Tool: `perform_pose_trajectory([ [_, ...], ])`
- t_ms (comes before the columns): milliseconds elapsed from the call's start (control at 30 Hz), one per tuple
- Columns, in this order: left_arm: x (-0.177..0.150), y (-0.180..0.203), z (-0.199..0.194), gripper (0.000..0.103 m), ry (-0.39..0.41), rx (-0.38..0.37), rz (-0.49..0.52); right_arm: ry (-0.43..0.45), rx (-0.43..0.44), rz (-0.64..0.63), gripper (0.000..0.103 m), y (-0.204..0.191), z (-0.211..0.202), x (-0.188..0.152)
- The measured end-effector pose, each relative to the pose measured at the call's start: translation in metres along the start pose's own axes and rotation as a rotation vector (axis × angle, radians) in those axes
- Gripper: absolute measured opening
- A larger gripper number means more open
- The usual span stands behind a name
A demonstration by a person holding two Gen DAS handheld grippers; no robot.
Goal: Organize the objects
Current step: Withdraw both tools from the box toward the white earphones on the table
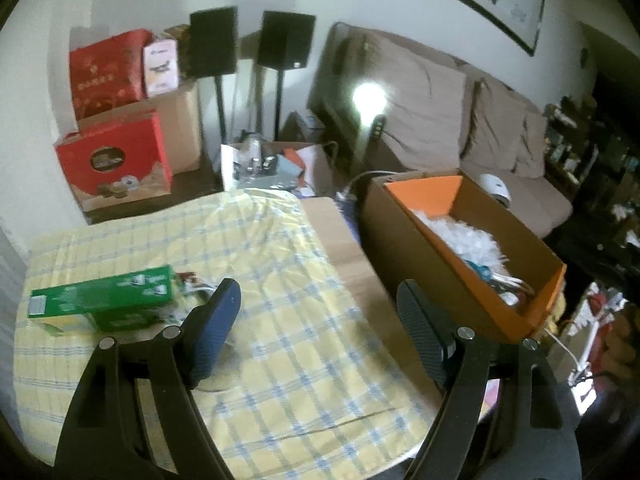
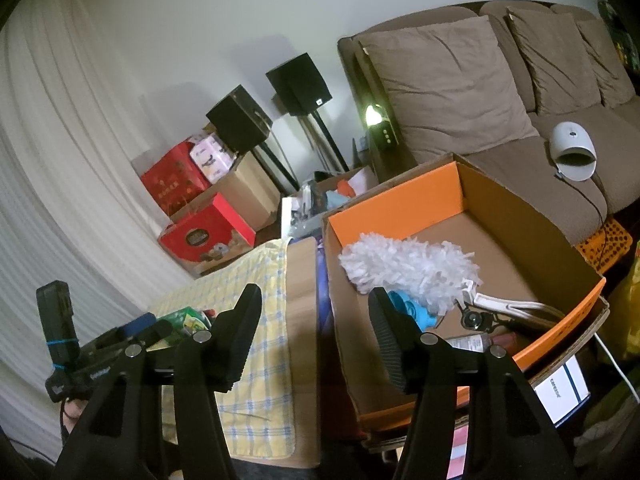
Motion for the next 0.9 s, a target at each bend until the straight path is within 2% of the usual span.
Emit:
perform_pose_trajectory([
  [233, 0.003, -0.016, 0.0, 0.079, 0.0, 0.016, -0.036, -0.006, -0.001, -0.002, 0.059, 0.0, 0.002, -0.001],
  [900, -0.002, -0.016, 0.008, 0.079, -0.035, 0.006, -0.039, -0.009, -0.008, 0.001, 0.06, 0.004, 0.004, 0.0],
])
Point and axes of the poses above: each gripper's, at about its wrist camera, not at the fingertips, and z roughly the way its jaws point, y to its right, x to its top, the point moved 2 cm from there along z, roughly the way its jaws point, and after that the axes turned 5 degrees about -z, right-handed, at the moved point
